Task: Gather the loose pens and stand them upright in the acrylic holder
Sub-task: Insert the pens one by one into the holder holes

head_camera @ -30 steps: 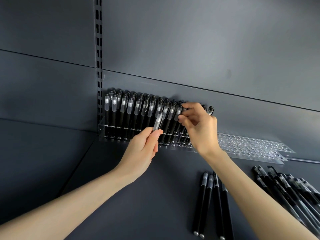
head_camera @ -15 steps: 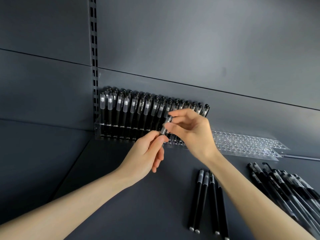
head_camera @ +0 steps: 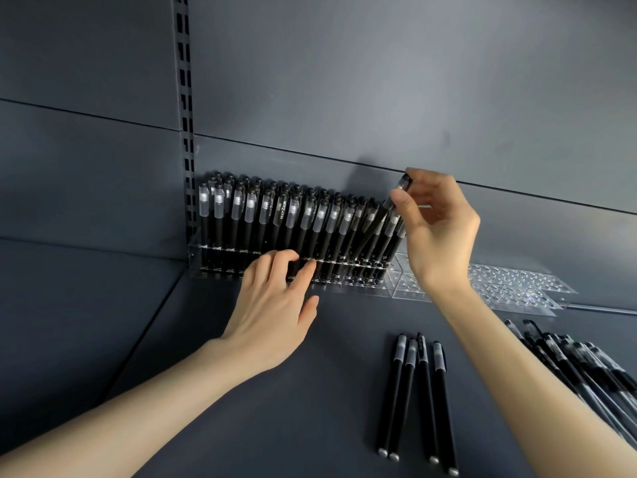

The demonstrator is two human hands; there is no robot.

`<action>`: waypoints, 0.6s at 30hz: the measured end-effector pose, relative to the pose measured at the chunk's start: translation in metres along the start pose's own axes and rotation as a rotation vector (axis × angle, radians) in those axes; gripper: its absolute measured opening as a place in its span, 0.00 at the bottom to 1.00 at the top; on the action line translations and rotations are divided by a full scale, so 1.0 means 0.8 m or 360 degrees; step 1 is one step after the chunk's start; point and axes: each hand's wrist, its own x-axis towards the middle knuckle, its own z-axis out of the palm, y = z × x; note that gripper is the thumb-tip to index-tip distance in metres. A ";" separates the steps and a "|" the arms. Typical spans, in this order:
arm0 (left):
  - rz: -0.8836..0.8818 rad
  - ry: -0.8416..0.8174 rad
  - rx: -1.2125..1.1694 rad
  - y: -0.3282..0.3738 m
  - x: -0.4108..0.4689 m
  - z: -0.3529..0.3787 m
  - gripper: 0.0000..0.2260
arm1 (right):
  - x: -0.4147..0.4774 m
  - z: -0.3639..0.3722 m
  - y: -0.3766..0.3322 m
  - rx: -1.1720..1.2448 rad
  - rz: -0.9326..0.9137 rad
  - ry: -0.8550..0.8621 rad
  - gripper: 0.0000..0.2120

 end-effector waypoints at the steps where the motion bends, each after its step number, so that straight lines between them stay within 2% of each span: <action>1: -0.0003 -0.0020 0.0034 -0.001 0.000 0.001 0.24 | 0.000 0.002 0.001 -0.0007 -0.0017 -0.0001 0.10; 7: -0.0031 -0.0047 0.0132 -0.003 0.002 0.005 0.25 | -0.007 0.016 0.015 -0.0070 -0.0023 -0.0092 0.08; 12: -0.0034 -0.0078 0.0128 -0.003 0.003 0.005 0.25 | -0.015 0.025 0.027 -0.0272 -0.0122 -0.0262 0.12; 18: -0.0050 -0.0065 0.0116 -0.002 0.004 0.004 0.25 | -0.012 0.022 0.026 -0.0382 -0.0075 -0.0420 0.12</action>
